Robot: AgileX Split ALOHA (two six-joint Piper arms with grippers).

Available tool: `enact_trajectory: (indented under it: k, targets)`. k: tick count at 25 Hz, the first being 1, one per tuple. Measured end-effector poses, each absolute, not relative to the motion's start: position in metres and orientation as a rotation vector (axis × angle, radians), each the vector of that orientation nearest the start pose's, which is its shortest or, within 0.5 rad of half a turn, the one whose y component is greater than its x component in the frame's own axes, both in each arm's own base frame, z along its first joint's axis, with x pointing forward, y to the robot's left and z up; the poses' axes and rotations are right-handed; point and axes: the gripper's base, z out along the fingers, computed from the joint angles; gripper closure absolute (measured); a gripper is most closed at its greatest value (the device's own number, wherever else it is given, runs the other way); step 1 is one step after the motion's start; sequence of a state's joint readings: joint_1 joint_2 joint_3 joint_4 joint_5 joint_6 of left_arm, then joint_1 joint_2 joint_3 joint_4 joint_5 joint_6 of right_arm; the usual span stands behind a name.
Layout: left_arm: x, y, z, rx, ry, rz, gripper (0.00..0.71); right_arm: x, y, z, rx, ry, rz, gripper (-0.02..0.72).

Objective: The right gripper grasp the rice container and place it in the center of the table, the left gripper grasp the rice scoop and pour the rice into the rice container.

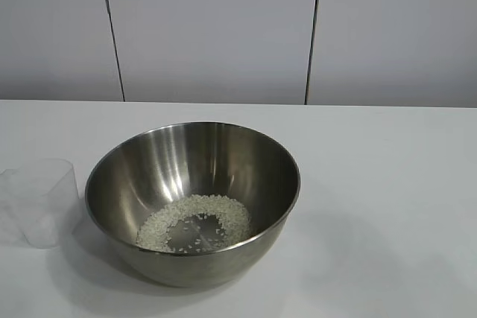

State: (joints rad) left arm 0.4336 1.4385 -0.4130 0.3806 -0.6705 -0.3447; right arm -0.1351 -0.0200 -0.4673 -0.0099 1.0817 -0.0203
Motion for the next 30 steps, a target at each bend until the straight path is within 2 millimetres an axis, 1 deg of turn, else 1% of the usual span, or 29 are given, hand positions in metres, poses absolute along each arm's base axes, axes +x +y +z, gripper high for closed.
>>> enact_trajectory:
  k: [2, 5, 9, 11, 12, 13, 16, 18, 20, 22, 23, 26, 30]
  targets:
    - [0.235, 0.091, 0.215, -0.301, 1.814, 0.065, 0.448, -0.005, 0.000, 0.266, 0.120, 2.076, -0.107, 0.386]
    - [0.228, 0.087, 0.253, -0.293, 1.745, 0.064, 0.448, -0.005, 0.000, 0.266, 0.120, 2.075, -0.107, 0.386]
    - [0.207, 0.063, 0.304, -0.200, 1.648, 0.093, 0.448, -0.005, 0.000, 0.266, 0.120, 2.076, -0.107, 0.386]
    - [0.191, 0.048, 0.328, -0.160, 1.598, 0.106, 0.448, -0.005, 0.000, 0.266, 0.120, 2.076, -0.107, 0.386]
    - [0.184, 0.040, 0.337, -0.144, 1.587, 0.106, 0.448, -0.005, 0.000, 0.266, 0.120, 2.076, -0.107, 0.386]
    - [0.172, 0.032, 0.348, -0.126, 1.560, 0.104, 0.448, -0.005, 0.000, 0.266, 0.120, 2.076, -0.107, 0.386]
    - [0.138, 0.014, 0.367, -0.075, 1.521, 0.091, 0.448, -0.005, 0.000, 0.266, 0.120, 2.076, -0.107, 0.386]
    - [0.109, 0.007, 0.380, -0.025, 1.477, 0.098, 0.448, -0.005, 0.000, 0.266, 0.120, 2.076, -0.107, 0.386]
    - [0.081, 0.005, 0.388, 0.023, 1.452, 0.096, 0.448, -0.005, 0.000, 0.266, 0.120, 2.076, -0.107, 0.386]
    - [0.054, 0.007, 0.393, 0.054, 1.440, 0.089, 0.448, -0.005, 0.000, 0.266, 0.120, 2.076, -0.107, 0.386]
    - [0.043, 0.008, 0.393, 0.075, 1.466, 0.093, 0.448, -0.005, 0.000, 0.266, 0.120, 2.076, -0.107, 0.386]
    - [0.014, 0.011, 0.384, 0.167, 1.596, 0.117, 0.448, -0.005, 0.000, 0.266, 0.120, 2.076, -0.107, 0.386]
    - [-0.009, 0.006, 0.365, 0.302, 1.821, 0.059, 0.448, -0.005, 0.000, 0.266, 0.120, 2.076, -0.107, 0.386]
